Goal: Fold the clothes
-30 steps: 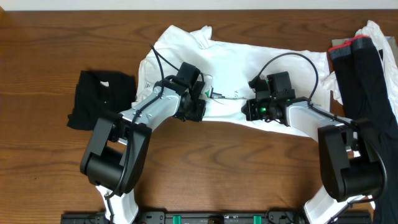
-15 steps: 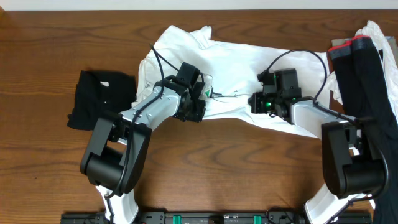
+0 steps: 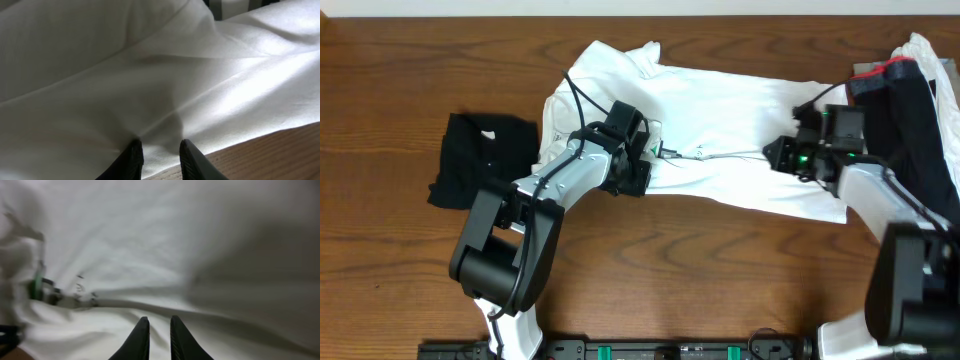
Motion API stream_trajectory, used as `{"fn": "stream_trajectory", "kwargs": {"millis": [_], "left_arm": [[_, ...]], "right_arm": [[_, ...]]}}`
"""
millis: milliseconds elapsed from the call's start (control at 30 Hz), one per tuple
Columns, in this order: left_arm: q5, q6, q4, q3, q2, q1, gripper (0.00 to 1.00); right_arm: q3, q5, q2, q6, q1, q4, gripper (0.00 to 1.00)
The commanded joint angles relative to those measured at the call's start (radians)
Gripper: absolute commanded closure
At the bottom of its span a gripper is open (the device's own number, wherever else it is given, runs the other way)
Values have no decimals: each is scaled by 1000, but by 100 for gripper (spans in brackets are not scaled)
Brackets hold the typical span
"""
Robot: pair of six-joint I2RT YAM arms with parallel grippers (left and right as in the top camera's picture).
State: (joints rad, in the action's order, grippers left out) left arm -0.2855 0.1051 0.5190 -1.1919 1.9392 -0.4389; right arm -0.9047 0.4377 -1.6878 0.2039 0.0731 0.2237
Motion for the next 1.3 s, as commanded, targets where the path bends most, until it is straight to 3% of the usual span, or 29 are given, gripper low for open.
{"fn": "stream_trajectory", "kwargs": {"millis": [0, 133, 267, 700, 1267], "left_arm": [[52, -7, 13, -1, 11, 4, 72], [55, -7, 13, -1, 11, 4, 72], [63, -7, 10, -1, 11, 4, 72], [63, -7, 10, -1, 11, 4, 72], [63, -7, 10, -1, 11, 4, 72]], "right_arm": [[-17, 55, 92, -26, 8, 71, 85], [-14, 55, 97, -50, -37, 222, 89], [10, -43, 50, -48, -99, 248, 93], [11, -120, -149, 29, -125, 22, 96], [-2, -89, -149, 27, -43, -101, 96]]}}
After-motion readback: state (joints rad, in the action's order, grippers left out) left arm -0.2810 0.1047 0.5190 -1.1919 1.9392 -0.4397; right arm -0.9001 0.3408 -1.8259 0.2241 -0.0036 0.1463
